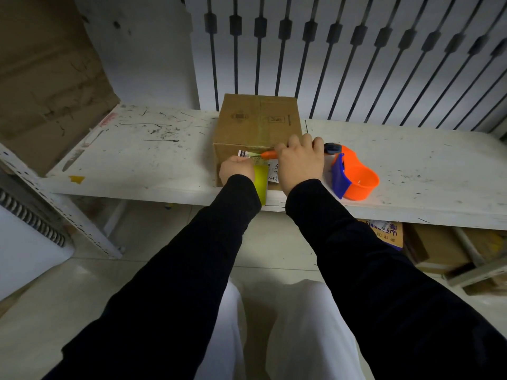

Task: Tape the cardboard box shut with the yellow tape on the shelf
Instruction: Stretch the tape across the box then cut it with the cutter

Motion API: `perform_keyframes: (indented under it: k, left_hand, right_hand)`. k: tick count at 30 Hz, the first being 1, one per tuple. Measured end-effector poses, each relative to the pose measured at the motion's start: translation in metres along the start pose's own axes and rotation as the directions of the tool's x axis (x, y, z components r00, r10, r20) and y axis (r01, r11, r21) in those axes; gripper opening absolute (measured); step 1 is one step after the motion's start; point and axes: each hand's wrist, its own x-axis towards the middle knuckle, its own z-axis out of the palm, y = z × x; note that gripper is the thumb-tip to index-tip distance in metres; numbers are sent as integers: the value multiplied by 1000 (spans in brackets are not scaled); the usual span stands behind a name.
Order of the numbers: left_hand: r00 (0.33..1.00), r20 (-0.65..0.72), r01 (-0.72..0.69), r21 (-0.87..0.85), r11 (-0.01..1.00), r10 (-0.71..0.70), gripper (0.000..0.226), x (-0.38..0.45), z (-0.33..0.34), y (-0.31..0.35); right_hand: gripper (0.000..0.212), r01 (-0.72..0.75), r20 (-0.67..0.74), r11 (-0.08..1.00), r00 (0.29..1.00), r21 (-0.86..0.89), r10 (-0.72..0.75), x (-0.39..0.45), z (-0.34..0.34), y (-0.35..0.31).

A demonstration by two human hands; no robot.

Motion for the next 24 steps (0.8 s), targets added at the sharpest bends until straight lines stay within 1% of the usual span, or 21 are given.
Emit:
perform_keyframes:
  k: [5,14,18,21,24]
  left_hand:
    - [999,-33,-10,-32,999,9,24,-3,3,-1]
    - [999,-46,-21,-53,998,19,24,-5,0,-2]
    - [999,-34,-4,-48,999,2,25,-10,-2,-2]
    - [999,-39,-14,27,1000,15,24,-11,-2,-3]
    - [998,-33,-39,199,979,46,25,-13,-3,-6]
  right_hand:
    - [25,14,-10,1000,1000,-4,-14,-2,0,2]
    - [29,-96,88,994,991,-49,100,-15,12,28]
    - [33,-121,93,992,988,-41,124,-21,13,34]
    - [34,-127,87,991,988,-41,131,-26,12,38]
    - [34,-134,80,991,987,-28,136,-30,10,42]
